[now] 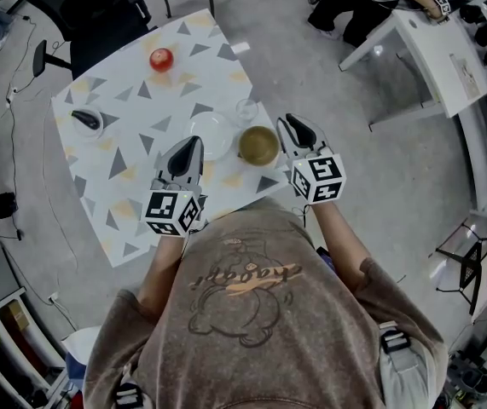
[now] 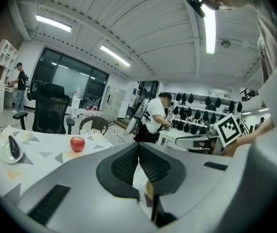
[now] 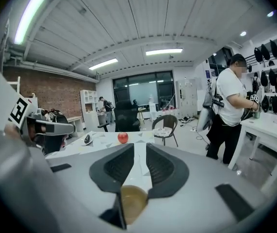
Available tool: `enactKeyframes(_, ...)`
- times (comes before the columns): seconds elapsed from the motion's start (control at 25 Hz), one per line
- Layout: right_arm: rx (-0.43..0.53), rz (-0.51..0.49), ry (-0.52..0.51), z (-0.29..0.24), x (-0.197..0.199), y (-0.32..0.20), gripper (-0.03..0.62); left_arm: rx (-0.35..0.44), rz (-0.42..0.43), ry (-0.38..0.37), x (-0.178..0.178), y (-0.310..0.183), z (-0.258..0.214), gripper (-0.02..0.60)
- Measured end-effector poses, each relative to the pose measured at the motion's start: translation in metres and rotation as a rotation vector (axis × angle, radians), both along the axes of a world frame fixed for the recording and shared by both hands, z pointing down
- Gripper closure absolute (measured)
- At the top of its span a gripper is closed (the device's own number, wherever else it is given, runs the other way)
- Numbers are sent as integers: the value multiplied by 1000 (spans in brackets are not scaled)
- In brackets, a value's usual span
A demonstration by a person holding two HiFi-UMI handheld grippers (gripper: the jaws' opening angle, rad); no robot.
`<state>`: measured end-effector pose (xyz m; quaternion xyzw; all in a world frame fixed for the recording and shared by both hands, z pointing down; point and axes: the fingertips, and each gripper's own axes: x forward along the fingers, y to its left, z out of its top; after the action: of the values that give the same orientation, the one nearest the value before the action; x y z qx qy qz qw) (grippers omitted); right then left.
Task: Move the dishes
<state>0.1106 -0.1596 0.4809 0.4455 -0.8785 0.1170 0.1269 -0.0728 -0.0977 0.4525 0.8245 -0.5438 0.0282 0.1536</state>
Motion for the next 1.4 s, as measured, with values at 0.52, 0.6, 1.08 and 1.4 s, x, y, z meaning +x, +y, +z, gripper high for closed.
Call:
enactKeyframes(0.52,168,34,-85,-30,8,38,553,24,-24,-16,-2,4,-6,561)
enactKeyframes(0.6,166,35,-89,-27,8,39,553,24,-26,-21,-2,6,-5,561)
enactKeyframes(1.08,131,59,-67,-8,12,42,589,37,-42,-49,-8,15,3,561)
enactKeyframes(1.4,113,68,-76,-4,15,45,591,38,-42,-48,-9,17,1,561)
